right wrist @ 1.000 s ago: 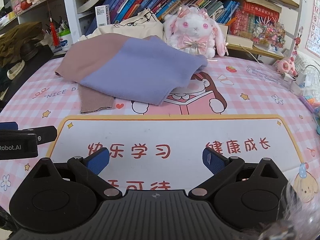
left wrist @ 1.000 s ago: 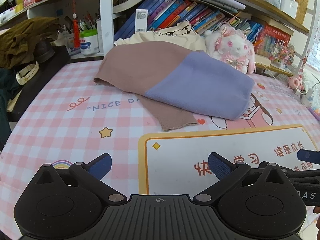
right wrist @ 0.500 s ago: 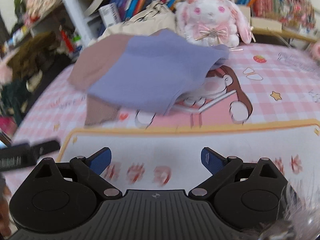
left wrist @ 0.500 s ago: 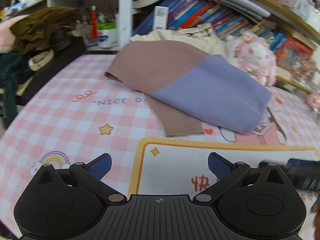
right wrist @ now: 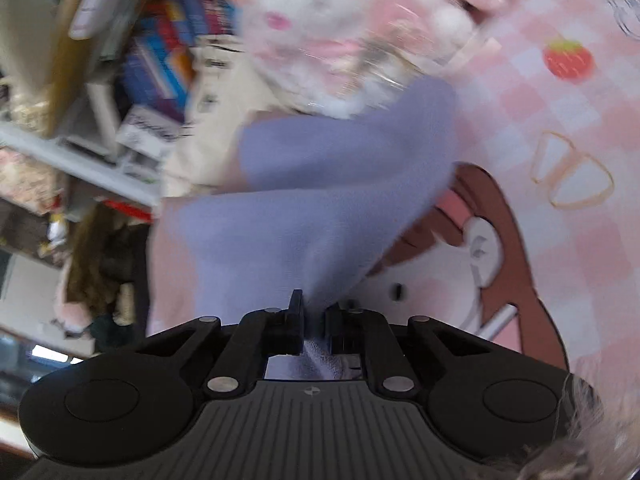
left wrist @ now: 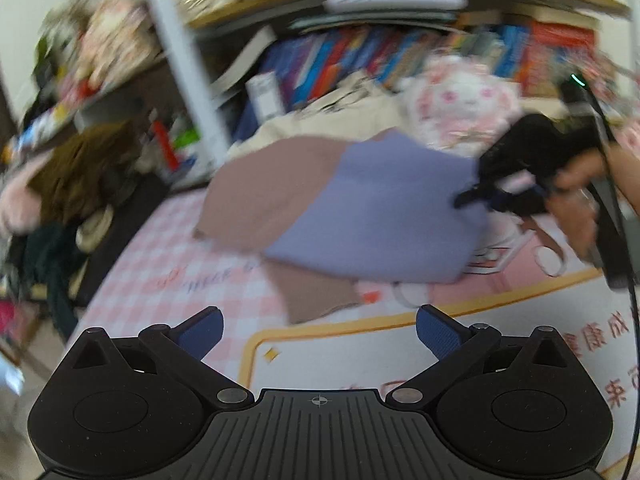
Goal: Fold clothes
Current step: 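Grasp the sweater edge with the left tool while the right tool grasps another edge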
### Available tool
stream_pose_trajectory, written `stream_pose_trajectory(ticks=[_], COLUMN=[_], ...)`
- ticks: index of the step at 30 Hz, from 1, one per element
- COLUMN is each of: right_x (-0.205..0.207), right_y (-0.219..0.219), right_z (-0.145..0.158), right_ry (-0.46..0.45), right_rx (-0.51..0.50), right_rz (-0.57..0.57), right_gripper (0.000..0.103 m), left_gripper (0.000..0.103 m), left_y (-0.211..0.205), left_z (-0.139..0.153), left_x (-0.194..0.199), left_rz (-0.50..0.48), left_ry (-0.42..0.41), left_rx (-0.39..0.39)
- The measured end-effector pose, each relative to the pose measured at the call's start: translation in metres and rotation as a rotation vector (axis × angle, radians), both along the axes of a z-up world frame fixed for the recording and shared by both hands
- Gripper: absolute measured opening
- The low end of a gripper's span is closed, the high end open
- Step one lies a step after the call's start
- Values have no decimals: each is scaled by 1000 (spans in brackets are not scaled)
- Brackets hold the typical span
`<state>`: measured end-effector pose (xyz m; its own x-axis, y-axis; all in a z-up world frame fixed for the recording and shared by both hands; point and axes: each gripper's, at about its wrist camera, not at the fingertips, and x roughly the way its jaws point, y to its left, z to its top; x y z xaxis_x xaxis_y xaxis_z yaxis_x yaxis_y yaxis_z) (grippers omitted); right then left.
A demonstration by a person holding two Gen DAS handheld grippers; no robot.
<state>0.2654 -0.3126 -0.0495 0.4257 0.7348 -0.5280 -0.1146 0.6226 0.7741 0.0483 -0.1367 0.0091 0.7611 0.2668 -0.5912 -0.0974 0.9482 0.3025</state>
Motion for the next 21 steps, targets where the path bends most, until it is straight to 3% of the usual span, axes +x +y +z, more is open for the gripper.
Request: stream_pose_trajectory(ticks=[4,7,10,11,13,14,15,18,20,21], right_x=[-36,-65,-85,-90,-97,-97,-97,-98,-109,-115], right_y=[-12,-19,-30,-34,-43,-49,-53,-66,-72,-75], right_z=[45,69,74,75,76,74,70,40,20,10], right_ry=[-88,-125,-91,-85,-96,-96,-82,35,114,148], right_rx=[157,214,268,276,265,248,236,256,292,311], right_rz=[127,172,166,161,144,130,120,114,136,138], right_gripper=[9,9,9,9,9,9,9,20,52,55], left_gripper=[103,103,103,99,68,41,28,9,9,9], left_y=[-39,-67,-88,-89,-89,-83,-75,-56,-48,-44], left_z=[-4,-9,-19,-22,-28,-27,-23,-5,7,12], left_x=[13,25,37,39,43,40,35,15,4,-1], left_rz=[-65,-85,-65,-43,3,21,33,53,52,51], left_ry=[-30,-62,-76,-72,-65,-58,-59,-95,-109,-115], left_rx=[49,78,124,128,132,115,82,44,64,74])
